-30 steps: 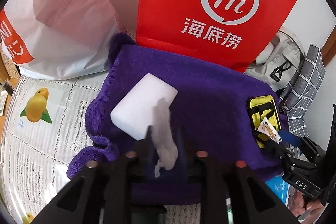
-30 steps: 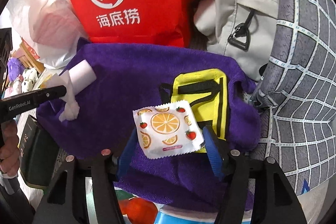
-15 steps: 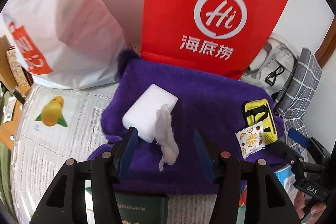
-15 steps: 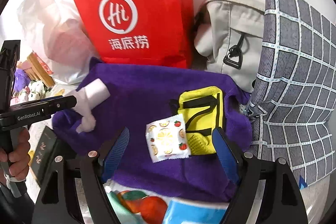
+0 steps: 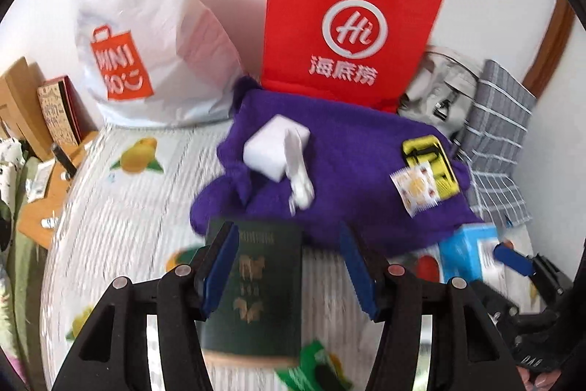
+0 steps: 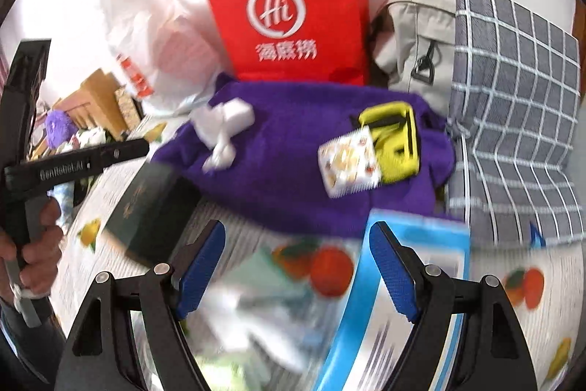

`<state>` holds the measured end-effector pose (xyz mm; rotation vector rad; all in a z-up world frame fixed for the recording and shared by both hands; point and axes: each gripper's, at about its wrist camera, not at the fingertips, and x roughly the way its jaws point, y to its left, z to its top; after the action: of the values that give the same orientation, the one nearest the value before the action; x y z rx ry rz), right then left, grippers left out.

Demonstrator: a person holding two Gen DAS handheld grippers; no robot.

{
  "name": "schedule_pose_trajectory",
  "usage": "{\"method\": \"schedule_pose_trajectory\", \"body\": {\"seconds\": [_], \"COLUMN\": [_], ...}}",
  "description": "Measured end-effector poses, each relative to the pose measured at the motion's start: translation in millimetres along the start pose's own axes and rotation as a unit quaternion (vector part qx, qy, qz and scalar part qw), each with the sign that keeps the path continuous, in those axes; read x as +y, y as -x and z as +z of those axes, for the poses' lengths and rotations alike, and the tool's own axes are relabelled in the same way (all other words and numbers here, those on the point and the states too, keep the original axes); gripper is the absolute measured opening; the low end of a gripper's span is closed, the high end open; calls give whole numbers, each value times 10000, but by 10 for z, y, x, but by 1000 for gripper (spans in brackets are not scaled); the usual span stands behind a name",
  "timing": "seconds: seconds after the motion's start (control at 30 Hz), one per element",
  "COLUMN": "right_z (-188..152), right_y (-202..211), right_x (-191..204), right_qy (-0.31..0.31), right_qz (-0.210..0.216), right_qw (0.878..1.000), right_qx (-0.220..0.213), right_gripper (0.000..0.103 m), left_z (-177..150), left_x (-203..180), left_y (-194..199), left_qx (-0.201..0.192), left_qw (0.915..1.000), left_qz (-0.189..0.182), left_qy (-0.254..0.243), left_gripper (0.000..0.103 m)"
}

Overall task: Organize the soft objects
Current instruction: 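Grasp the green tissue pack with the right tool while the left tool reaches toward the black strap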

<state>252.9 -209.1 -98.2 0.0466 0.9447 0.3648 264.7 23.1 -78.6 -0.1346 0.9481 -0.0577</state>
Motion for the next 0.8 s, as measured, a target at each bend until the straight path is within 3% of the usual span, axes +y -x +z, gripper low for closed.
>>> {"method": "schedule_pose_trajectory", "body": {"seconds": [0.23,0.53,0.8], "right_z": [-561,-1035,-1258], "right_y": [265,376,261], "right_x": [165,324,520], "right_qy": [3,142,428], "right_qz": [267,2,-302], "right_qw": [9996,9996,9983], "right_qx": [114,236,256], "right_gripper": [81,81,81], "left_z": [-411,-813,-1092], "left_x": [3,40,103], "left_y": [211,665,748], "left_qx": [173,60,52], "left_qw": [9998,9999,9997], "left_qz": [107,88,100], "left_qy": [1,109,218], "left_gripper": [55,55,55]}}
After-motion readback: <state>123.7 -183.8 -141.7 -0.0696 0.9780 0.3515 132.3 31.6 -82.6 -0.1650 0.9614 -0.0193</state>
